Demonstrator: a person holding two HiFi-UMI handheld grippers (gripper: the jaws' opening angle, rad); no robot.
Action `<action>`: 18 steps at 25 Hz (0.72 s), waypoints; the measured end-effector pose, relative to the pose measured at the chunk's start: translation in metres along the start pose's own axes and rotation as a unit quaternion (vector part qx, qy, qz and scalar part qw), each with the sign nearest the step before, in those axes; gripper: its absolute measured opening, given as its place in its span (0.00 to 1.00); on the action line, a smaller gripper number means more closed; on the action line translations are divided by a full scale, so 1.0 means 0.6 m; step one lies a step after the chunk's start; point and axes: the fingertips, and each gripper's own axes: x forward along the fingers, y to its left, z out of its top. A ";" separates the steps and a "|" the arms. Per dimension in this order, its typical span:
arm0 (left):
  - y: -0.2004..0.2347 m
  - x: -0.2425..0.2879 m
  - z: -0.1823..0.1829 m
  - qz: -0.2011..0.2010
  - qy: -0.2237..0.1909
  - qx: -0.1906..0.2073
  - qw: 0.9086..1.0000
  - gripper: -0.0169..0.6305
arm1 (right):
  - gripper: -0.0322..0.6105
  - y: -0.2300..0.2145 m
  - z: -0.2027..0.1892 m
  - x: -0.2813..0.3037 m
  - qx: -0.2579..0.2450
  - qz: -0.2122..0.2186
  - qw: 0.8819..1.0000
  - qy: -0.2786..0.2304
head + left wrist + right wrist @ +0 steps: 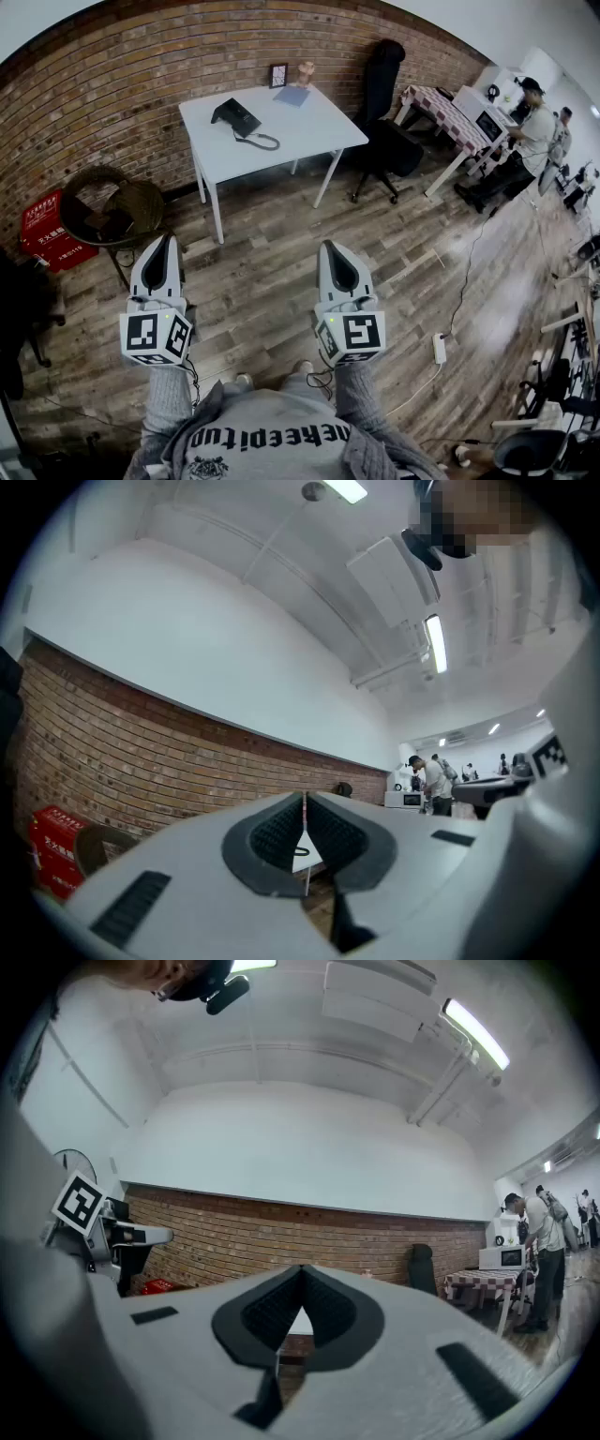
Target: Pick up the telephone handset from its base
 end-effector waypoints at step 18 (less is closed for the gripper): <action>0.049 0.031 -0.012 -0.032 0.008 0.007 0.999 0.05 | 0.06 0.030 0.001 0.050 0.002 -0.027 0.999 -0.020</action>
